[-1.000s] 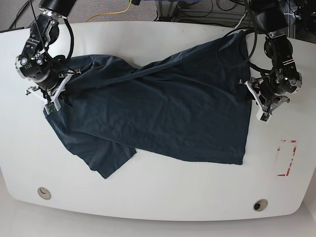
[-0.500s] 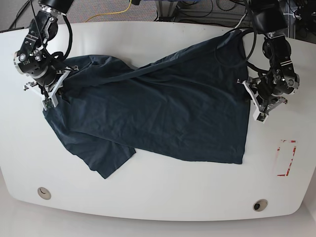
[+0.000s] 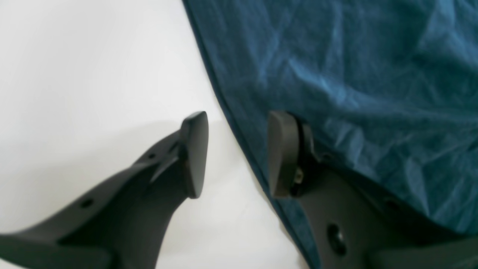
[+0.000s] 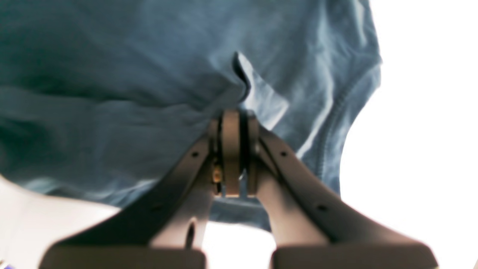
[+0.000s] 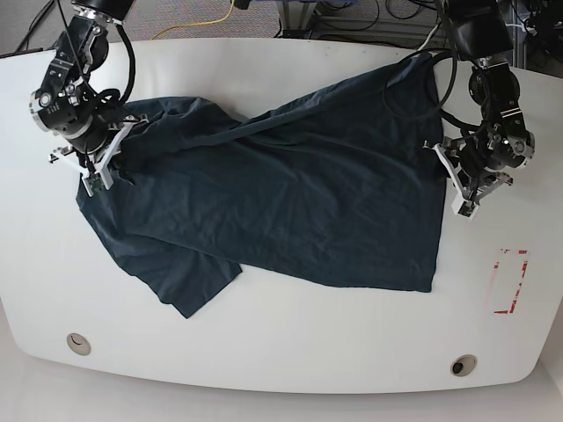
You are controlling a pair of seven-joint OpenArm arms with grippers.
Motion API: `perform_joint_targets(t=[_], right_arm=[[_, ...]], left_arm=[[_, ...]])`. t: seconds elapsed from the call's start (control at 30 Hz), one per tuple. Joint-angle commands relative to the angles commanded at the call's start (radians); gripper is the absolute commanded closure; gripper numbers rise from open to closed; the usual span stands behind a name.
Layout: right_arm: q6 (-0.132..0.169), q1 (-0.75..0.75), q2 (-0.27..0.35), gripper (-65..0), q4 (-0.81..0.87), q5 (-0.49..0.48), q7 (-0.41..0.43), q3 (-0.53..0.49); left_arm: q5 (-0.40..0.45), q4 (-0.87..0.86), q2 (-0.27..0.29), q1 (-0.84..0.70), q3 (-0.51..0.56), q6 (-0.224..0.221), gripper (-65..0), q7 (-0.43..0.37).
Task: Layout the t-shirt on the table in an organized manner, then fold the t-shirt properly
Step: 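Pull the grasped fabric outward with both grippers to smooth the shirt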
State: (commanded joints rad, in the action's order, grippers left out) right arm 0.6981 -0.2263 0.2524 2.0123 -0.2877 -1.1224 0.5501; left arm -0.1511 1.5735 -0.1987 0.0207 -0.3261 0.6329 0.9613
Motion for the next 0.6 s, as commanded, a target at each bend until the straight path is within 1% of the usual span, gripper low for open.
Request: perform_joint_targets(t=[0.03,0.1,0.23,0.4,0.47,0.6], right_arm=[[0.000,-0.014,-0.002,0.0,0.011,-0.002,-0.009,0.008],[0.000,-0.037,-0.025,0.0,0.015,-0.002,-0.020,0.025],[0.000,-0.083,-0.043,0.0,0.017,0.000,-0.023,0.072],[0.000,-0.144,-0.046,0.0,0.018,-0.003,-0.023,0.135],[0.000,-0.163,-0.048,0.0,0.018,-0.017,-0.023,0.161],[0.000,-0.216,-0.048,0.0,0.018,-0.086,-0.032,0.216]], left_arm=[[0.000,0.000,0.000,0.000,0.000,0.000,-23.7,0.000],[0.000,0.000,0.000,0.000,0.000,0.000,-23.7,0.000],[0.000,-0.002,0.002,0.000,0.000,0.000,-23.7,0.000],[0.000,-0.002,0.000,0.000,0.023,0.000,-23.7,0.000],[0.000,-0.002,0.000,0.000,0.043,0.000,-23.7,0.000],[0.000,0.002,0.002,0.000,0.095,0.000,-23.7,0.000]])
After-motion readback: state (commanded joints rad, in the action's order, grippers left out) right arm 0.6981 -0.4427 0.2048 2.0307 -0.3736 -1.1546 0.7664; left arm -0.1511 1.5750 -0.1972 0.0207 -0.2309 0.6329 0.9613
